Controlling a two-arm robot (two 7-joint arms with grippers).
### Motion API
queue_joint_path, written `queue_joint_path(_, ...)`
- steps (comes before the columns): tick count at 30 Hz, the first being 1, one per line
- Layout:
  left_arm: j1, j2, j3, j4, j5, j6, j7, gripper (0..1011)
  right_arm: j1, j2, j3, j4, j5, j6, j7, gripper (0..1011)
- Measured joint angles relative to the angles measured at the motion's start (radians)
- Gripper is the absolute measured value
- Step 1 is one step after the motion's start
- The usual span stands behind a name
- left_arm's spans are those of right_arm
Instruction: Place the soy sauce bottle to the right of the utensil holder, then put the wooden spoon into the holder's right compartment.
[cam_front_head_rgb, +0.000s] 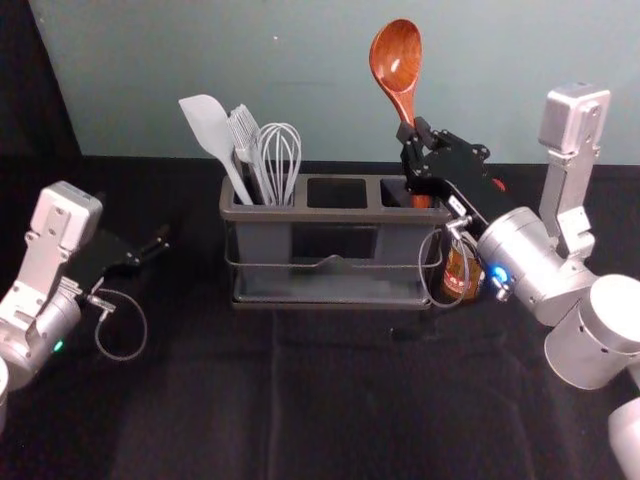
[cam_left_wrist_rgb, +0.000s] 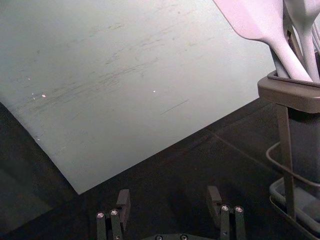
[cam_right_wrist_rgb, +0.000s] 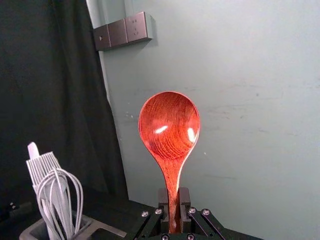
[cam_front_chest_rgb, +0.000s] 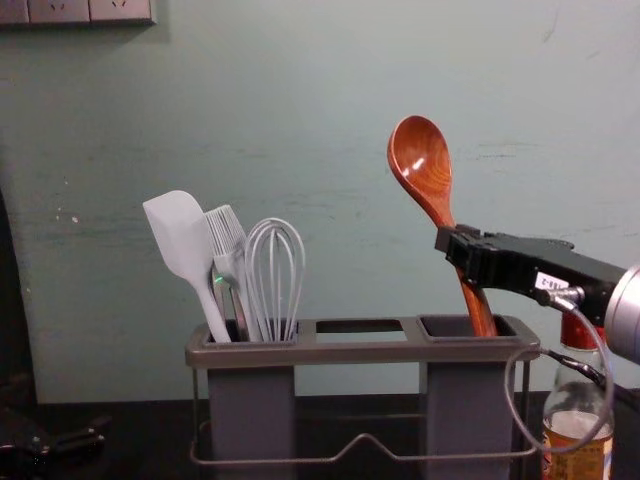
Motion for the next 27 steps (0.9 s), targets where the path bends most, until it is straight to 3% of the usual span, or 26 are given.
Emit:
queue_joint_path(10, 0.0, 0.0, 0.0, 0.0, 0.0, 0.0, 0.0, 1005, 0.001, -0.001, 0.008, 0.008, -0.002, 0.003, -0.003, 171)
queue_joint_path(19, 0.0, 0.0, 0.0, 0.0, 0.0, 0.0, 0.0, 1005, -0.002, 0.0, 0.011, 0.0, -0.003, 0.002, -0.003, 476)
queue_joint_path(27, 0.0, 0.0, 0.0, 0.0, 0.0, 0.0, 0.0, 1005, -0.049, 0.022, 0.038, -0.08, 0.02, 0.016, -0.003, 715)
